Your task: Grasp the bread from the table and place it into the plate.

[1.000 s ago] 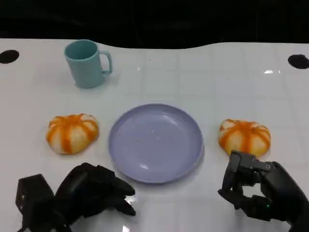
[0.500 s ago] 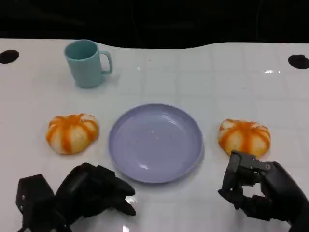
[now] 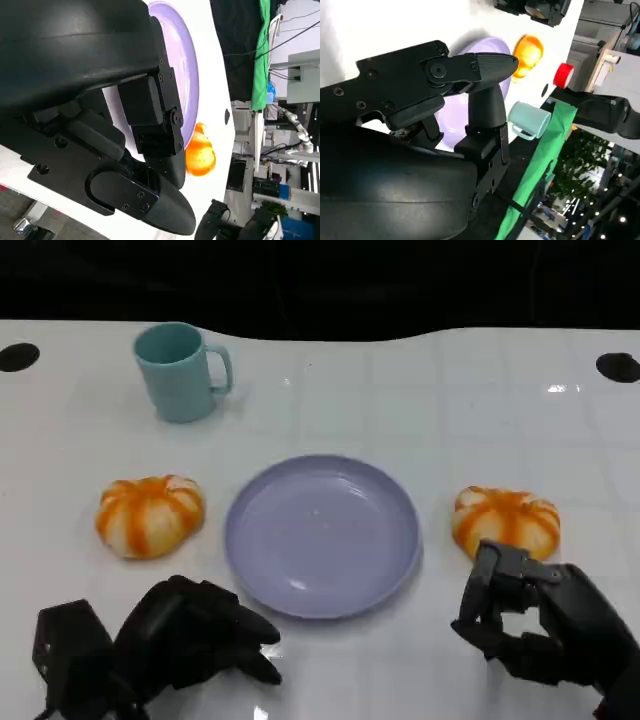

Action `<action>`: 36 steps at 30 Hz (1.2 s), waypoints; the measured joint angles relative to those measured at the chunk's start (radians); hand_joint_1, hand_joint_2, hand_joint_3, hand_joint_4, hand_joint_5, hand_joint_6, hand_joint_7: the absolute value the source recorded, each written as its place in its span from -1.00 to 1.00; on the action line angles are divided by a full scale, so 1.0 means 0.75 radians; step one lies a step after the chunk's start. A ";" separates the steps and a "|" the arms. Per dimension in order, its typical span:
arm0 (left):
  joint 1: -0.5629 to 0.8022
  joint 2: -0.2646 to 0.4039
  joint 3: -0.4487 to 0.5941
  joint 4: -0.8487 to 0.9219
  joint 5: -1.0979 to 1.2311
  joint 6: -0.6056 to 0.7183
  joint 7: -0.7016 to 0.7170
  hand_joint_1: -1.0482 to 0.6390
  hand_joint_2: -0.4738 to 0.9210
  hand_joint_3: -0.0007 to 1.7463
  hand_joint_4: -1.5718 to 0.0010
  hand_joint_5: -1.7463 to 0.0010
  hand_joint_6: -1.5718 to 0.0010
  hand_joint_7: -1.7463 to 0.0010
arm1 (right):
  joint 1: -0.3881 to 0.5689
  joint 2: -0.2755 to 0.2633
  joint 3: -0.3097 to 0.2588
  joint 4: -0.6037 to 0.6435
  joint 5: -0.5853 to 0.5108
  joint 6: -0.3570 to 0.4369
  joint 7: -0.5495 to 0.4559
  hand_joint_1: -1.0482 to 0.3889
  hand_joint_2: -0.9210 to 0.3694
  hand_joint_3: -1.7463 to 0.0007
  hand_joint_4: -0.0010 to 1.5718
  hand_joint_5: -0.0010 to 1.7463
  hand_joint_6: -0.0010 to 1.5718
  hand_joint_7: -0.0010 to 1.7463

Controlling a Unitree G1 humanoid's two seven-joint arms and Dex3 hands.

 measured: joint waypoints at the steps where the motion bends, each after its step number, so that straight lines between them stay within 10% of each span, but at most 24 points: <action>1: 0.000 0.000 0.000 0.000 0.000 0.000 0.000 -1.00 0.87 -1.00 -0.88 0.58 -0.94 1.00 | -0.010 -0.012 0.000 -0.008 0.000 0.001 0.010 -0.17 -1.00 0.71 -0.29 0.95 -0.33 0.37; 4: 0.000 0.000 0.000 0.002 0.000 0.000 0.000 -1.00 0.87 -1.00 -0.88 0.58 -0.94 1.00 | -0.037 -0.049 -0.009 -0.038 0.000 0.011 0.023 -0.17 -1.00 0.72 -0.31 0.94 -0.32 0.29; 6: -0.001 0.000 0.000 0.003 0.000 0.000 0.000 -1.00 0.87 -1.00 -0.88 0.58 -0.94 1.00 | -0.042 -0.057 -0.011 -0.049 -0.001 0.012 0.026 -0.20 -1.00 0.79 -0.40 0.54 -0.39 -0.14; 13: -0.005 -0.001 0.004 0.017 -0.005 0.000 -0.005 -1.00 0.86 -1.00 -0.89 0.57 -0.95 1.00 | -0.058 -0.170 -0.020 -0.162 -0.190 0.014 -0.002 -0.34 -1.00 0.87 -0.65 0.03 -0.43 -0.75; 23: -0.006 -0.003 0.007 0.017 -0.006 0.009 -0.016 -1.00 0.85 -0.99 -0.88 0.57 -0.94 1.00 | -0.068 -0.304 -0.058 -0.370 -0.622 0.129 -0.140 -0.43 -1.00 0.97 -0.78 -0.46 -0.58 -0.99; 36: -0.006 -0.003 0.007 0.017 -0.006 0.018 -0.015 -1.00 0.84 -1.00 -0.88 0.58 -0.95 1.00 | -0.067 -0.353 -0.044 -0.463 -1.013 0.284 -0.316 -0.56 -1.00 0.93 -0.89 -0.52 -0.69 -1.00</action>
